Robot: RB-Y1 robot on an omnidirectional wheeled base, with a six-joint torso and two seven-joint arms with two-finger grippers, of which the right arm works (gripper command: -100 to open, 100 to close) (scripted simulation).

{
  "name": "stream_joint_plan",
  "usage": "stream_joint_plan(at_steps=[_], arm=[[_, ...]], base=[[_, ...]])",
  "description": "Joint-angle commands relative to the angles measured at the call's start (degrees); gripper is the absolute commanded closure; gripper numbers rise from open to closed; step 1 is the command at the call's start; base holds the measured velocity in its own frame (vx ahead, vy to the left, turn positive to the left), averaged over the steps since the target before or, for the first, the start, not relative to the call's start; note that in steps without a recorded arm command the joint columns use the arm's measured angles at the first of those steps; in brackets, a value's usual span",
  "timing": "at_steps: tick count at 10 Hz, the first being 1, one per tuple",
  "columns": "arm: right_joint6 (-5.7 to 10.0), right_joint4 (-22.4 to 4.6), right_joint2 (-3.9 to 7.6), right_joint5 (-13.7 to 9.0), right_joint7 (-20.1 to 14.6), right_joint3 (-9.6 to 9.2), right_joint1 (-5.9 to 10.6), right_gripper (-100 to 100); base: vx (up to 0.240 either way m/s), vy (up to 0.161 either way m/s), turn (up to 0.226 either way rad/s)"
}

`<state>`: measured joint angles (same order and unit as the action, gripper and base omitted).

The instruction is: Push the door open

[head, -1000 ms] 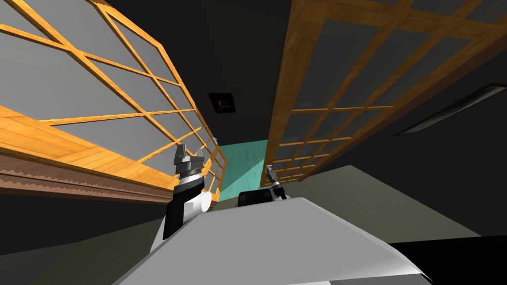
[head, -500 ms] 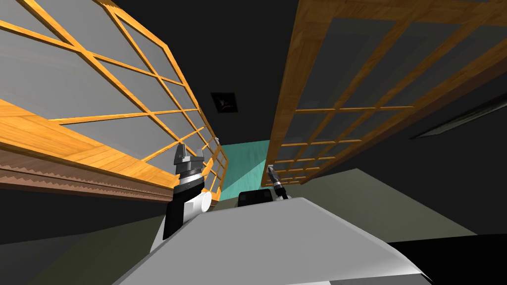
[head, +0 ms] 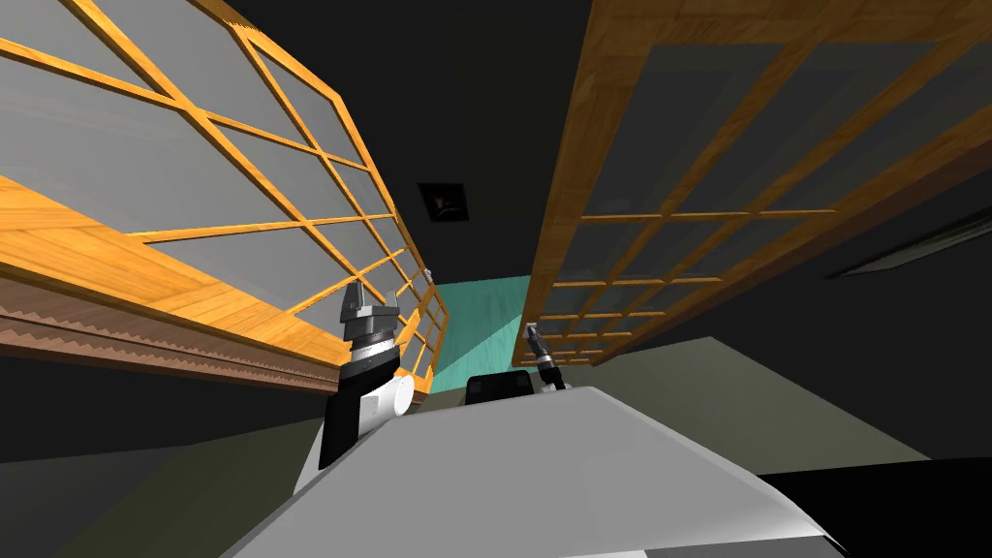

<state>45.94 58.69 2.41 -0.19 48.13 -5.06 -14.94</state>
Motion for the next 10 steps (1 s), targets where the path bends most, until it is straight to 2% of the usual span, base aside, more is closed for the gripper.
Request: stream_joint_plan(at_steps=[1,2,3,4,6,7,8,9,10], arm=[[1.04,-0.77,1.12,-1.48,-2.86,1.6,0.16,100],[1.04,-0.77,1.12,-1.48,-3.41,1.6,0.16,100],[1.19,-0.66,1.27,-2.37,-5.51,2.02,-0.02,100],[1.19,-0.66,1.27,-2.37,-5.76,2.02,-0.02,100],[1.49,-0.44,1.53,-4.2,-9.64,2.9,-0.39,100],[1.49,-0.44,1.53,-4.2,-10.51,2.9,-0.39,100],[1.64,-0.32,1.66,-5.12,-12.57,3.33,-0.58,100],[1.64,-0.32,1.66,-5.12,-12.88,3.33,-0.58,100],[1.79,-0.21,1.8,-6.04,-15.14,3.77,-0.77,100]], base=[[0.033,0.002,0.079],[0.038,0.007,0.034],[0.038,0.015,0.079],[0.033,0.006,0.029],[0.046,0.009,0.103],[0.04,0.0,0.042],[0.038,-0.004,0.064],[0.033,-0.011,0.015],[0.029,-0.01,0.023]])
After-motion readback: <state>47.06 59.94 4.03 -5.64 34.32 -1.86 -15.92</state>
